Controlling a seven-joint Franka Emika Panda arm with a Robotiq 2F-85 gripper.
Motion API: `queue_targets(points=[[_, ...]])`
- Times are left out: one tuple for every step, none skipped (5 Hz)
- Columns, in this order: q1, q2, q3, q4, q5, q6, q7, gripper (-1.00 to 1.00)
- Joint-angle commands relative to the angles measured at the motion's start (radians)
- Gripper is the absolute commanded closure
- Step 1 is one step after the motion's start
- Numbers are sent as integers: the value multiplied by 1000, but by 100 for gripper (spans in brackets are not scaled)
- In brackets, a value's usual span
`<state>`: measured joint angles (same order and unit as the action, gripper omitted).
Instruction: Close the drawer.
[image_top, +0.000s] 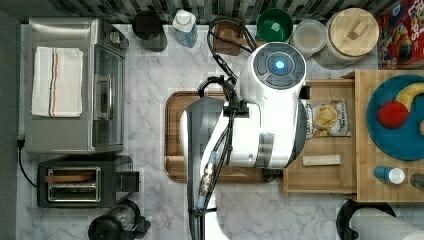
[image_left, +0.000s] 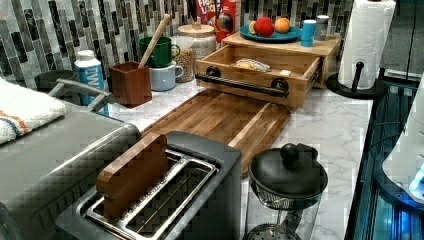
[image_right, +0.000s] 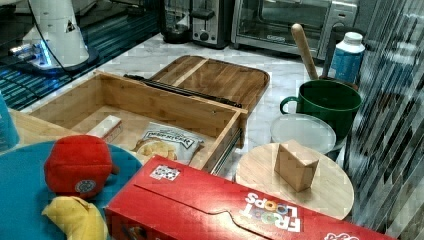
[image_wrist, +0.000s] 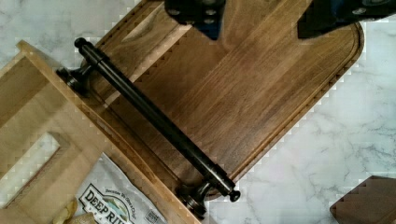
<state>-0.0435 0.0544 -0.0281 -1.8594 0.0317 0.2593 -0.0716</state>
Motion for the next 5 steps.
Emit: queue_targets(points=[[-1, 1, 0, 0, 0, 3, -13, 100], [-4, 1, 4, 0, 0, 3, -13, 100], [-4, -25, 4, -86, 68, 93, -113, -100], [27, -52, 21, -158, 62, 191, -225, -100], [53, -69, 48, -222, 59, 258, -288, -100]])
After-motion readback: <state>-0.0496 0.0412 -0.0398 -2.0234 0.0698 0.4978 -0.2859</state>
